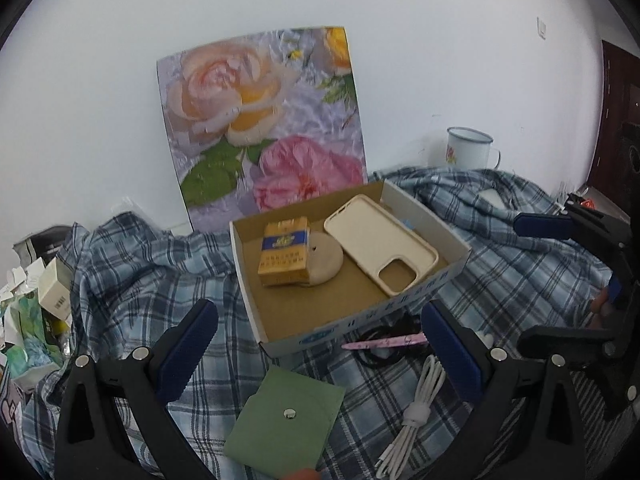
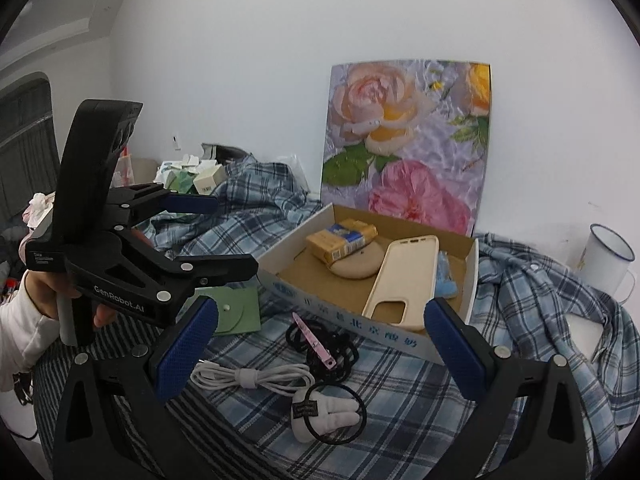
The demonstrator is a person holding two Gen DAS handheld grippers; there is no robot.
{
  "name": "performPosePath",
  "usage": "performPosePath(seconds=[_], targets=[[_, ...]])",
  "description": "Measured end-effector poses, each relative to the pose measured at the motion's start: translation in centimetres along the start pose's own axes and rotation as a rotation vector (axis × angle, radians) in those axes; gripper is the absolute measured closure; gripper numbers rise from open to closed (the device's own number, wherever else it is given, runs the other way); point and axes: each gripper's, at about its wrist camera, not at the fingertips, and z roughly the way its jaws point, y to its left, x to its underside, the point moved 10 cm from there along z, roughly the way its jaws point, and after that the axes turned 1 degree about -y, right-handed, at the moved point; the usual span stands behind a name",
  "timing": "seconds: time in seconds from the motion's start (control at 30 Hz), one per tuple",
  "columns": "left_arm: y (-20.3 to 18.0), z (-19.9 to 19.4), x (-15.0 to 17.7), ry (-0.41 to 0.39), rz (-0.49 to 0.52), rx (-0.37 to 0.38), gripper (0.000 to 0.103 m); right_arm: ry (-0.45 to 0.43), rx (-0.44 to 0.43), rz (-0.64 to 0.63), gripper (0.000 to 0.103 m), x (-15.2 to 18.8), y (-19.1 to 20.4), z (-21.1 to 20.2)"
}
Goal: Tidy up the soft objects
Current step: 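Grasp the green felt pouch with the left tool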
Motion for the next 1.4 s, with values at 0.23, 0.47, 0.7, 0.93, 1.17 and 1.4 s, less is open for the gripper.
performPosePath(seconds=[0.23,0.47,0.7,0.93,1.17,1.4], targets=[[0.0,1.2,1.8,0.053,0.027,0.001,0.0,0.042,0.009,0.005,0.0,1.2,-0.4,1.1],[1.1,1.8,5.0,0.127,0.055,-0.015,0.0,0.087,0.013,-0.023,0.0,2.2,0.1,2.1],[2.6,2.5,7.8,0.206,0.015,0.012,0.0,0.133,0.008,-0.032,0.0,3.3,0.3,3.1],[3.4,3.7,9.6,0.29,0.006,0.014,0.0,0.173,0.008,-0.031,0.0,4.3,0.2,3.9],[3.4,4.5,10.9,0.356,-0.005,0.042,0.005,0.199,0.012,-0.039,0.0,4.8,0.2,4.4],[3.1,4.9,11.6,0.379,-0.016,0.09,0.023,0.204,0.012,-0.036,0.0,4.9,0.1,4.4]])
